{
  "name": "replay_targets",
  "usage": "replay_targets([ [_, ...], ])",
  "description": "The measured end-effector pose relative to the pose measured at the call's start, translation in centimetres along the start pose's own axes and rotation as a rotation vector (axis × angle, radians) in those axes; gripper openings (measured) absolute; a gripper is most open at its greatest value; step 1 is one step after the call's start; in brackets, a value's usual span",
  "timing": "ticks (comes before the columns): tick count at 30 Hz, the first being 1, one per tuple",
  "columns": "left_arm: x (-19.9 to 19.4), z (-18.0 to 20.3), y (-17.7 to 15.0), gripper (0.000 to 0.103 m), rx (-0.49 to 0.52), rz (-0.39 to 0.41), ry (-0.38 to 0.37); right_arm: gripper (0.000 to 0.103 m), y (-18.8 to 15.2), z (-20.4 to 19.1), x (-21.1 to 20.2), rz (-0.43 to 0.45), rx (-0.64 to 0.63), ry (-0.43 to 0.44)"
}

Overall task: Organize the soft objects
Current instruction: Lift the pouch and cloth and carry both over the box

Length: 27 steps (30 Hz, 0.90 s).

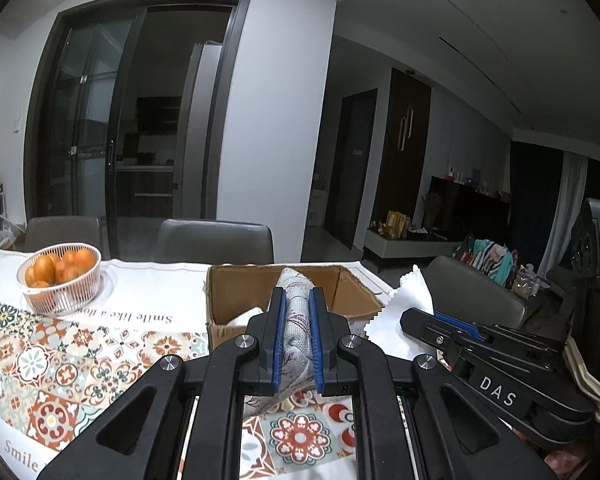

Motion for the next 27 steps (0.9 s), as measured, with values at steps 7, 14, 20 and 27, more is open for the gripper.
replay_targets([
  [7,0.9,0.0,1.4,0.012,0.027,0.03,0.003,0.009,1.5,0.0,0.7,0.03,-0.005,0.004],
  [14,2.4,-0.3,2.9,0.012,0.035,0.056,0.011,0.009,3.3,0.4,1.9,0.055,-0.018,0.003],
  [20,3.9,-0.6,3.8,0.011,0.051,0.067,0.023,0.009,4.9,0.7,3.1,0.071,-0.029,0.005],
  [27,5.8,-0.9,4.7,0.011,0.059,0.071,0.037,0.009,6.3,1.2,5.1,0.076,-0.046,0.014],
])
Point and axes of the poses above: each gripper's, at about its wrist camera, not at the fingertips, and x roughly the way its jaws point, z to its right, y to its top, the point moved 4 cm from there along x, roughly the way its jaws point, and after that the axes turned 6 degrees about -z, right-handed, at the moved point
